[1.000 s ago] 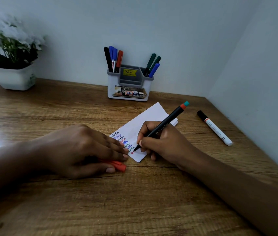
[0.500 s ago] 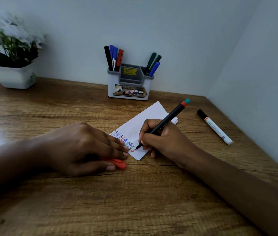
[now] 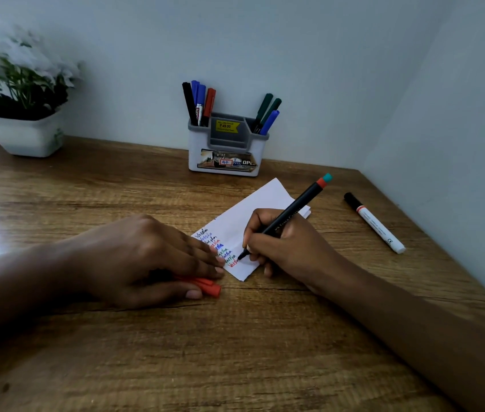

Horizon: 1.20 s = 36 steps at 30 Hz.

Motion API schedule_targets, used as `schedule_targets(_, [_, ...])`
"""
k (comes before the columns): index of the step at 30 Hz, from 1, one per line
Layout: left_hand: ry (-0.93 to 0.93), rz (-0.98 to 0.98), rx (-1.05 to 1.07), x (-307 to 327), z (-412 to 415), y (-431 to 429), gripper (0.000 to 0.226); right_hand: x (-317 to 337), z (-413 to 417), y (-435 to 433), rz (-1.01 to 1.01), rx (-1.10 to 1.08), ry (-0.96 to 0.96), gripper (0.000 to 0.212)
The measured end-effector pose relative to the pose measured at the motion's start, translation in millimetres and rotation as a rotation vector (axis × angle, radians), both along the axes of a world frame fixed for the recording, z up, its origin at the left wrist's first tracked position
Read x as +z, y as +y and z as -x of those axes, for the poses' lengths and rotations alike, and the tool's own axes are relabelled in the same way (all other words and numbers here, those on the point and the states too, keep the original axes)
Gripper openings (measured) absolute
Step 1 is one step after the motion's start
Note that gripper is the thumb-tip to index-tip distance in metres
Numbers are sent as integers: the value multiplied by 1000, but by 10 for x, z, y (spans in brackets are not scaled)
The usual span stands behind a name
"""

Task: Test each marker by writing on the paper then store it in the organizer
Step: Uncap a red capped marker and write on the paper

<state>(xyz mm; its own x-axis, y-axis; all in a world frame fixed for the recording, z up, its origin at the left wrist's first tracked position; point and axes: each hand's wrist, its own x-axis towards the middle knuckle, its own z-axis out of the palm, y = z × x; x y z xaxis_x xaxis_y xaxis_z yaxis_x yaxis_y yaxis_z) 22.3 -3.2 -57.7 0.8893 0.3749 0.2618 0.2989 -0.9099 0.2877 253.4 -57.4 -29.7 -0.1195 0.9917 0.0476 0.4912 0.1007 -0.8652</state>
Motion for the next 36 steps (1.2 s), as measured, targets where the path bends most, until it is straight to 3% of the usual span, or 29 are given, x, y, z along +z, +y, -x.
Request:
schedule_targets(15, [70,40,22,-15,10,35,40,-3,15,12,9,-52,19,13])
schedule_targets(22, [64,52,14,77,16,-26,42,67,-26,21,143,-110,297,18])
schedule_targets(24, [18,53,-50,128,-20,-26,35,85,-45,16,190,-123,477,18])
schedule_targets(27, [-65,210,10,235,-61,-52,37,148,-74,-46,166,-111,637,16])
schedule_targets(31, [-186,467,177,251,-98,-45,58,280,-72,-181,9,-19,521,7])
schedule_targets(36, [-299,537,220,292,-125,-57,66,372,-82,-263,-13,65,552,16])
